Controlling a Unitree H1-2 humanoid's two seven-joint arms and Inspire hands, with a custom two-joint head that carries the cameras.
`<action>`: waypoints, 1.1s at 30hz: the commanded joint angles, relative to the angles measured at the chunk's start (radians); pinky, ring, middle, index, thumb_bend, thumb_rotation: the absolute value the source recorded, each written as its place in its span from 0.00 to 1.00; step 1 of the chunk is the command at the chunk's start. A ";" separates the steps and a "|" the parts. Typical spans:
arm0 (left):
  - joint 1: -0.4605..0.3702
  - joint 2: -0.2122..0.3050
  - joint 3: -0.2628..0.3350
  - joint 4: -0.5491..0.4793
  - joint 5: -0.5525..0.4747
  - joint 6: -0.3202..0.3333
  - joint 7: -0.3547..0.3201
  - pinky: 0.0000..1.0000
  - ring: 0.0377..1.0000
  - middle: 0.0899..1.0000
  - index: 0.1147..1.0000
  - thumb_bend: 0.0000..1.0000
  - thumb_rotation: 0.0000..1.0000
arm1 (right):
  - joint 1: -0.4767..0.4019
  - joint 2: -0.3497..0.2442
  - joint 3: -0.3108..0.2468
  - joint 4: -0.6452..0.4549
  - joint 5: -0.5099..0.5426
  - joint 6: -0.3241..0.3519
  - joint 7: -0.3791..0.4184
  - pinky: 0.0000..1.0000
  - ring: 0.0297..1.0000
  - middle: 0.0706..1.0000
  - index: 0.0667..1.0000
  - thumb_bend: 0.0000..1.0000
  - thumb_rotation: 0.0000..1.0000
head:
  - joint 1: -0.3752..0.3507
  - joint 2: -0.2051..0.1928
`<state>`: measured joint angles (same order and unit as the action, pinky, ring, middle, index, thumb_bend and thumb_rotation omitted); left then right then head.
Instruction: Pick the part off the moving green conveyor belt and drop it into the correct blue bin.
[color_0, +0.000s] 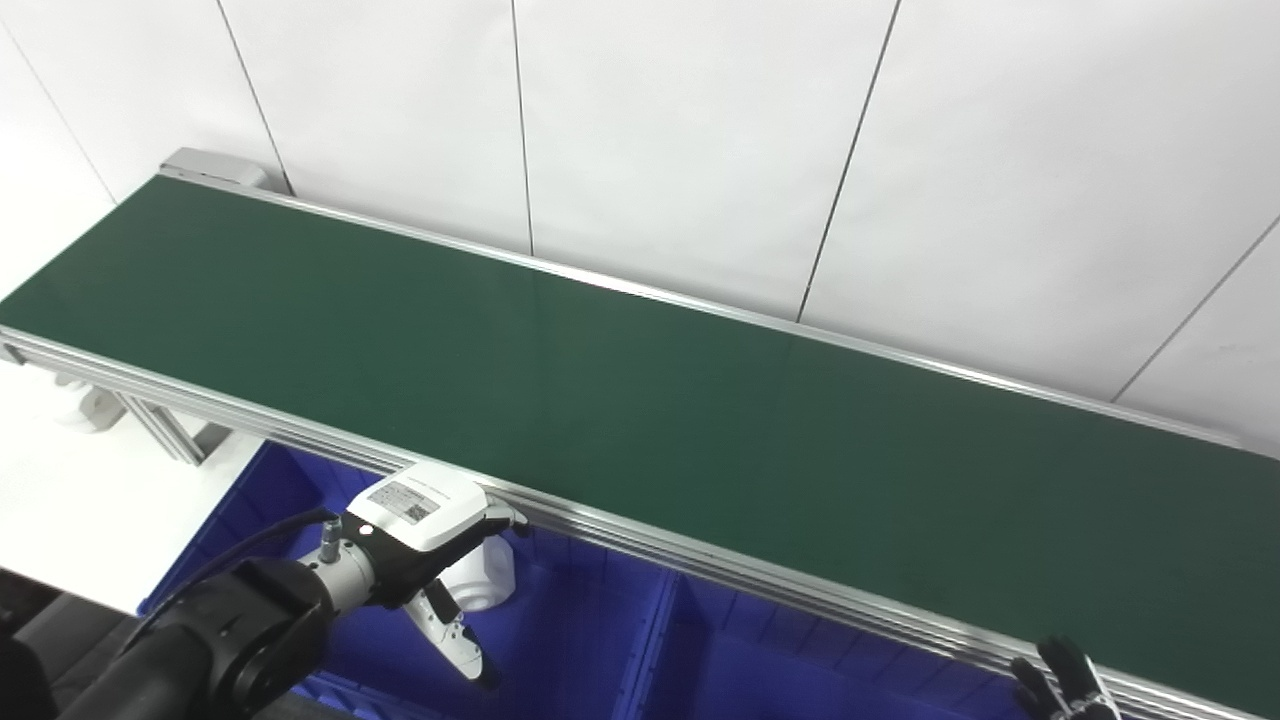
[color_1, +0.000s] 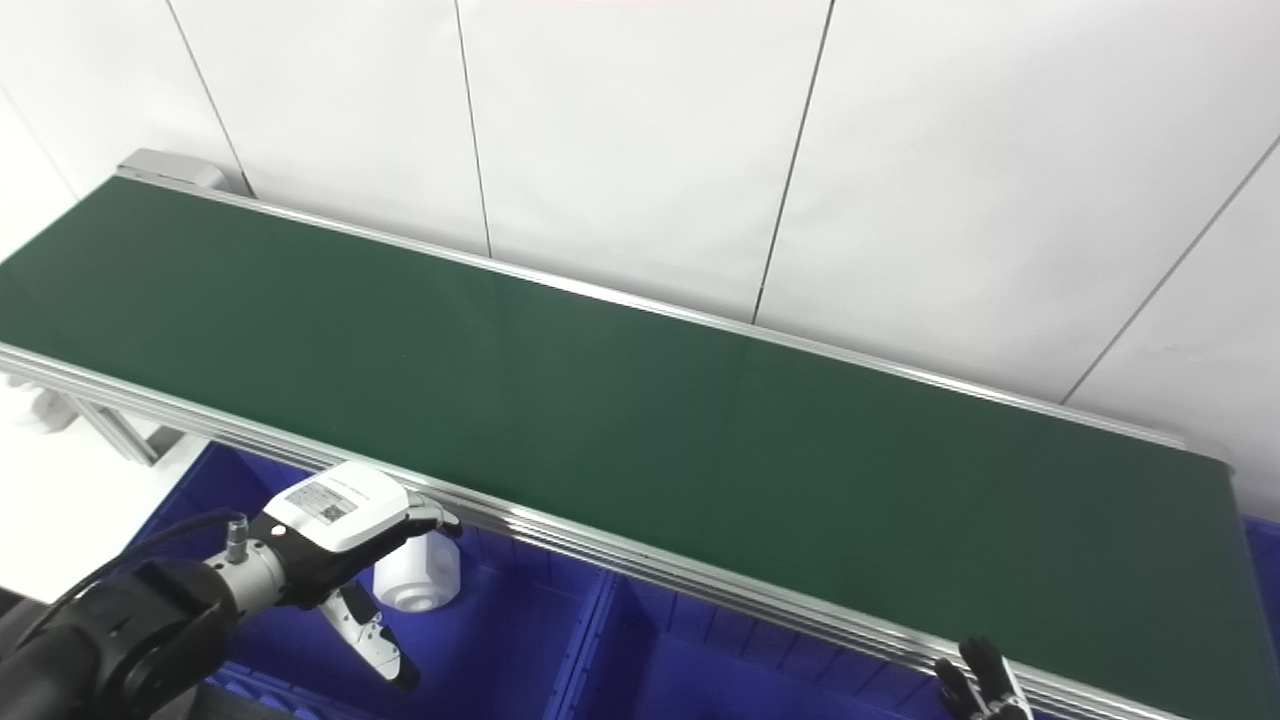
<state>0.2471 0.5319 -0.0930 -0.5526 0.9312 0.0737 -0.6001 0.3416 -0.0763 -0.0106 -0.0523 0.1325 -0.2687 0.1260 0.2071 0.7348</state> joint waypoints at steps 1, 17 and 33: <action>0.013 -0.006 0.049 -0.068 -0.148 0.016 0.028 0.74 0.82 0.83 0.80 0.95 0.61 | -0.009 0.011 0.010 -0.017 -0.007 -0.049 0.005 0.87 0.87 0.91 0.89 0.83 0.93 | -0.050 0.005; -0.003 -0.324 0.206 0.258 -0.766 -0.163 0.343 0.86 0.91 0.96 0.97 0.75 0.71 | -0.017 0.176 0.131 -0.083 -0.268 0.042 -0.122 0.89 0.91 0.95 0.94 0.76 1.00 | -0.532 0.048; -0.102 -0.290 0.174 0.307 -0.915 -0.122 0.345 0.88 0.94 0.98 1.00 0.71 0.68 | -0.019 0.274 0.191 -0.112 -0.391 0.092 -0.233 0.90 0.93 0.97 0.95 0.71 1.00 | -0.802 0.134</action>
<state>0.1671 0.2496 0.0837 -0.2009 0.0399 -0.0465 -0.2720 0.3279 0.1618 0.1622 -0.1363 -0.2588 -0.1586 -0.0925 -0.5952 0.8682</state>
